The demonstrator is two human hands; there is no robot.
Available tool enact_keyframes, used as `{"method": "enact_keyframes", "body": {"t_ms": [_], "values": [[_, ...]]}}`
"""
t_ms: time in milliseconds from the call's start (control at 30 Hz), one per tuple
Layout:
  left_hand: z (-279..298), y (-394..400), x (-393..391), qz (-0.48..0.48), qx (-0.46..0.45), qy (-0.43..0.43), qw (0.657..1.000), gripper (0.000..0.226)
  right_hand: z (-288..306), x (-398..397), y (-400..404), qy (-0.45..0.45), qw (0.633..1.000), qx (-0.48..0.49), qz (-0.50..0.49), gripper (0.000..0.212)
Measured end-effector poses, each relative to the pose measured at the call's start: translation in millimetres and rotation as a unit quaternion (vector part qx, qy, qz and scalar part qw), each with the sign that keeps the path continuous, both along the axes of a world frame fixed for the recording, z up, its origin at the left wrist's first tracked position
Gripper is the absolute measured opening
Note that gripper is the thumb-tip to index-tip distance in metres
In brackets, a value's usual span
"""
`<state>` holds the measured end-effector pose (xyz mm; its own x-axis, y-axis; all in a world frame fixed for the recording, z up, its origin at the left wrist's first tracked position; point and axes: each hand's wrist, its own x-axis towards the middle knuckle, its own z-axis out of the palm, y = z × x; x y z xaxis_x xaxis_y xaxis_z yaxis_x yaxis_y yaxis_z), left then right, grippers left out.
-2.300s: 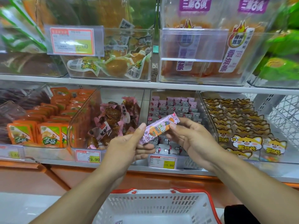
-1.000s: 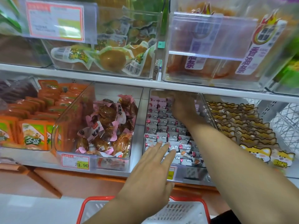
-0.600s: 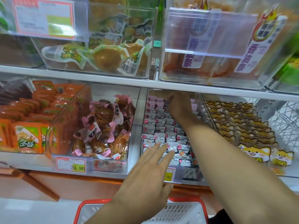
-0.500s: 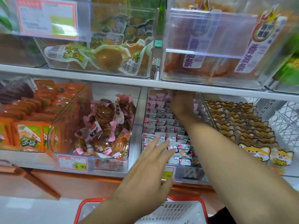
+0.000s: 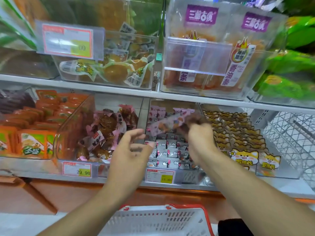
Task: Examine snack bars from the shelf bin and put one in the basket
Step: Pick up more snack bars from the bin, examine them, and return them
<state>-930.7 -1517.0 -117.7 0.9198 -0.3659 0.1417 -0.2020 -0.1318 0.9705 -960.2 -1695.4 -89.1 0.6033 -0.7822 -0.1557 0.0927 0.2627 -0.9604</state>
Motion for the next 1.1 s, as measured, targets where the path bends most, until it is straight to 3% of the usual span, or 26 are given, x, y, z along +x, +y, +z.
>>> {"method": "enact_keyframes", "body": {"t_ms": [133,233,400,567,733,833,900,1000,1100], "values": [[0.5,9.5,6.8,0.023,-0.071,0.144,0.987,0.015,-4.6,-46.9,23.5,-0.03,0.992,0.085,0.093,0.013],[0.7,16.1,4.9,0.025,-0.131,0.216,0.967,0.013,-8.3,-67.7,28.8,-0.035,0.984,0.12,0.129,0.017],[-2.8,21.2,8.2,0.007,-0.165,0.27,0.949,0.018,-19.1,-80.2,25.8,-0.007,0.982,0.109,0.153,0.016],[-4.2,16.9,8.6,0.005,-0.165,0.261,0.951,0.026,-24.4,-76.0,20.8,-0.01,0.986,0.101,0.133,0.008],[-3.1,13.0,7.1,-0.006,-0.189,0.29,0.938,0.026,-24.8,-71.3,13.5,-0.018,0.979,0.096,0.177,0.008],[-1.7,11.7,5.2,-0.024,-0.206,0.293,0.933,0.017,-24.7,-73.9,10.0,-0.032,0.967,0.043,0.249,0.043],[-0.7,11.8,3.3,-0.033,-0.209,0.288,0.934,0.012,-25.3,-76.1,12.3,-0.015,0.958,-0.029,0.284,0.051],[0.2,15.7,2.3,-0.045,-0.155,0.216,0.963,0.009,-25.1,-78.2,15.6,-0.014,0.96,-0.077,0.268,0.041],[0.8,21.8,2.1,-0.114,-0.09,0.124,0.982,0.028,-23.6,-77.4,14.2,-0.025,0.962,-0.08,0.261,0.042]]}}
